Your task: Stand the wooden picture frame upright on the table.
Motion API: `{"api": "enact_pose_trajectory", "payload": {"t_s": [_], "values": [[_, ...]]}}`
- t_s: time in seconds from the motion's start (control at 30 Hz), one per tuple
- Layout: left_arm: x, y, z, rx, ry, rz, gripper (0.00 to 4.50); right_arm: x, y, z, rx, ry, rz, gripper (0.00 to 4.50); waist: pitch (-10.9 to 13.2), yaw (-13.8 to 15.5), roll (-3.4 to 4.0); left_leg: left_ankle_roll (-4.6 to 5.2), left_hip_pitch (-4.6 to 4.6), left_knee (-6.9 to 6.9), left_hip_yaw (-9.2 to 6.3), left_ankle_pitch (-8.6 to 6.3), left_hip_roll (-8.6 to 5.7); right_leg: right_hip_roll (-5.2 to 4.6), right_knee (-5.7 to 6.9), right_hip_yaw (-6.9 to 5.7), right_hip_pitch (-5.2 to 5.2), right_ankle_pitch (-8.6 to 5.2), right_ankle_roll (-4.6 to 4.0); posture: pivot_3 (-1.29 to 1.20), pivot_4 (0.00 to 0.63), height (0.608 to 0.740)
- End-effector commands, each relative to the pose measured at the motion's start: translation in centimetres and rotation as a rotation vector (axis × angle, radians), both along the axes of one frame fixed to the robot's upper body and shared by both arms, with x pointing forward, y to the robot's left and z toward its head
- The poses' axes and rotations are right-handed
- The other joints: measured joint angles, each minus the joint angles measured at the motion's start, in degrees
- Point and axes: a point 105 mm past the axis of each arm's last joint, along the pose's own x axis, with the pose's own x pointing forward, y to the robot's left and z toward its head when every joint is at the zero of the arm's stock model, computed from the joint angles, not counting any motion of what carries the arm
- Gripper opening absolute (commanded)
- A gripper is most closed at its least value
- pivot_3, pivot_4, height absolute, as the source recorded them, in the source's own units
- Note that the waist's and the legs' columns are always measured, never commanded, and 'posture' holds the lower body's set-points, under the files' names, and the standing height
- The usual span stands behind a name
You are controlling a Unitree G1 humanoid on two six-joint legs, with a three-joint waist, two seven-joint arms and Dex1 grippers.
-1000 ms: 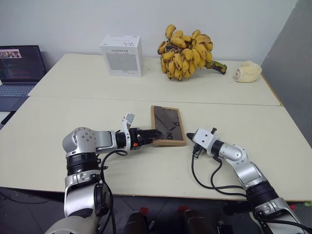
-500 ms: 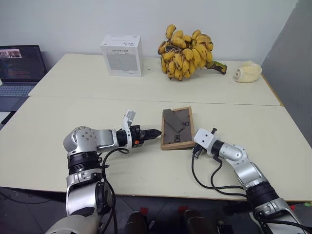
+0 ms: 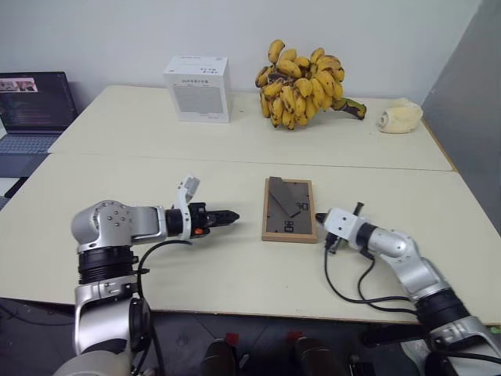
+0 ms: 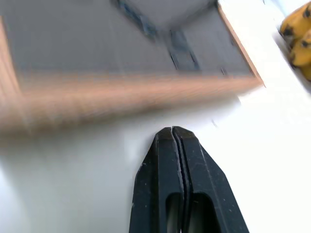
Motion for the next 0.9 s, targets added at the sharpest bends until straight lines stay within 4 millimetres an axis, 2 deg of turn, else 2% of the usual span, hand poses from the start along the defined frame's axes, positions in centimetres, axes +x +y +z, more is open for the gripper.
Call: {"api": "enact_pose_trajectory", "payload": {"t_s": [0.03,0.1,0.17,0.37,0.5,0.67,0.9], "values": [[0.3,0.3,0.6,0.015,-0.054,-0.003,0.09,0.1,-2.9,2.2,0.002,-0.039,-0.054,0.00,0.0,0.0,0.00,0.00,0.00,0.00,0.01,0.00,-0.04,-0.05,-0.01,0.00,0.01,-0.01,0.02,0.00,0.150,0.740],[0.4,-0.2,0.3,0.000,-0.042,-0.019,0.09,0.0,-2.6,2.9,0.014,-0.048,-0.043,0.00,0.0,-0.2,0.00,0.01,0.00,-0.01,0.02,-0.01,-0.04,-0.06,-0.04,0.01,0.02,0.00,0.00,0.00,0.150,0.740],[0.4,-1.4,-0.2,-0.027,-0.021,-0.052,0.09,0.0,-1.5,3.1,0.035,-0.051,-0.020,0.00,0.0,-0.4,0.00,0.01,0.00,-0.02,0.01,-0.01,-0.01,-0.03,-0.03,-0.01,0.02,-0.01,0.02,0.00,0.150,0.740],[0.6,-4.7,-2.2,-0.071,0.060,-0.144,0.09,-0.6,2.4,2.4,0.082,-0.037,0.043,0.00,0.0,-0.6,0.00,0.01,0.00,-0.01,0.01,0.00,-0.01,-0.02,0.01,0.00,0.01,0.03,-0.05,0.00,0.150,0.740],[0.5,-6.1,-2.2,-0.100,0.075,-0.232,0.09,-0.7,4.3,2.0,0.100,-0.027,0.060,0.00,0.0,-0.5,0.00,0.01,0.00,-0.01,0.01,0.00,-0.02,-0.03,0.00,-0.01,0.01,0.03,-0.05,0.00,0.150,0.740],[1.6,-6.1,-2.1,-0.096,0.062,-0.256,0.09,-0.8,4.7,1.4,0.104,-0.012,0.043,0.00,0.0,-0.5,0.00,0.01,0.00,-0.01,0.01,0.00,-0.04,-0.03,0.00,-0.02,0.01,0.02,-0.04,0.00,0.150,0.740],[2.5,-5.6,-1.9,-0.095,0.047,-0.270,0.09,-0.9,3.4,0.8,0.090,-0.003,-0.012,0.00,0.0,-0.6,0.01,0.02,-0.02,-0.02,0.01,0.00,-0.04,-0.02,-0.01,-0.02,-0.01,-0.04,0.05,0.00,0.150,0.740]]}}
